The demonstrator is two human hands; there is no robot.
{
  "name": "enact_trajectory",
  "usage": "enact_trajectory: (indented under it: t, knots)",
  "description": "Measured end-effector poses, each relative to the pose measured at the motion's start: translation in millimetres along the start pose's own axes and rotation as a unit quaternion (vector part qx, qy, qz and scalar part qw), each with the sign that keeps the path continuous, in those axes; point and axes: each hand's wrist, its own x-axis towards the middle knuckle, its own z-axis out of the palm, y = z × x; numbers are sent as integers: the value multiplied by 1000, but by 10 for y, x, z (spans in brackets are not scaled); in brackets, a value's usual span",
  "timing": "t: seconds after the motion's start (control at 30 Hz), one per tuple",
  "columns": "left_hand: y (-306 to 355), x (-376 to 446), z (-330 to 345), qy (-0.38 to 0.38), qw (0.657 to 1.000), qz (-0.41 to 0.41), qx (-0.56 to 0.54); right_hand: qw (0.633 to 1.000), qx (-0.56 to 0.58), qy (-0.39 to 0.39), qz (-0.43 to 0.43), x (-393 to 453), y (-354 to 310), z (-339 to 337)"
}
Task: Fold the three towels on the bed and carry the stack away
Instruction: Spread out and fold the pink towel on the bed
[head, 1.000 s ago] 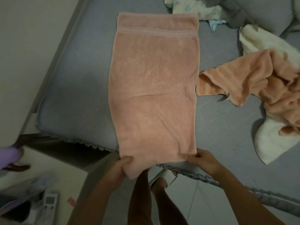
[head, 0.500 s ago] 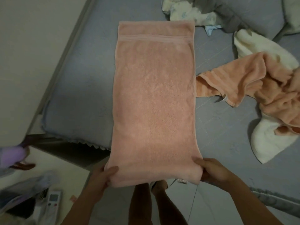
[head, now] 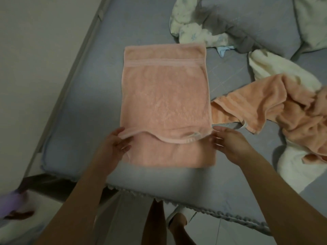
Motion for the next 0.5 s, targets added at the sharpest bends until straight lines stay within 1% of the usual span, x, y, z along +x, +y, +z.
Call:
enact_trajectory:
  t: [0.03, 0.07, 0.1, 0.13, 0.17, 0.2, 0.23, 0.27, 0.3, 0.33, 0.37, 0.4, 0.43, 0.47, 0.5]
  knots:
    - [35, 132, 70, -10, 999, -3, 38, 997, -67, 16, -26, 87, -2, 32]
    - [44, 245, 136, -17, 996, -2, 86, 982, -171, 36, -69, 177, 7, 60]
    - [38, 352, 186, -16, 988, 4, 151, 946, -301, 49, -114, 270, 20, 92]
    - [31, 461, 212, -8, 972, 22, 235, 897, -416, 45, -144, 363, 40, 136]
    - [41, 558, 213, 7, 939, 50, 339, 853, -495, 37, -158, 443, 61, 192]
    - [68, 648, 203, 32, 899, 73, 430, 826, -537, 37, -164, 509, 82, 257]
    - [117, 725, 189, 62, 866, 85, 488, 814, -552, 47, -176, 567, 95, 321]
    - [178, 787, 173, 84, 845, 94, 520, 808, -554, 67, -188, 617, 97, 377]
    - [233, 839, 161, 94, 831, 114, 536, 802, -555, 92, -201, 666, 102, 408]
    - [288, 888, 158, 91, 826, 143, 537, 797, -555, 113, -211, 712, 94, 432]
    - [345, 942, 153, 75, 829, 169, 528, 796, -551, 128, -213, 762, 57, 444]
    - [402, 995, 164, 53, 840, 181, 509, 801, -545, 135, -208, 815, -9, 450]
    - [457, 1049, 175, 35, 858, 171, 484, 804, -546, 135, -195, 864, -81, 454]
    - [515, 1103, 189, 19, 881, 145, 449, 795, -565, 126, -181, 904, -161, 464]
    - [569, 1161, 196, 2, 905, 116, 410, 777, -594, 116, -172, 935, -232, 470]
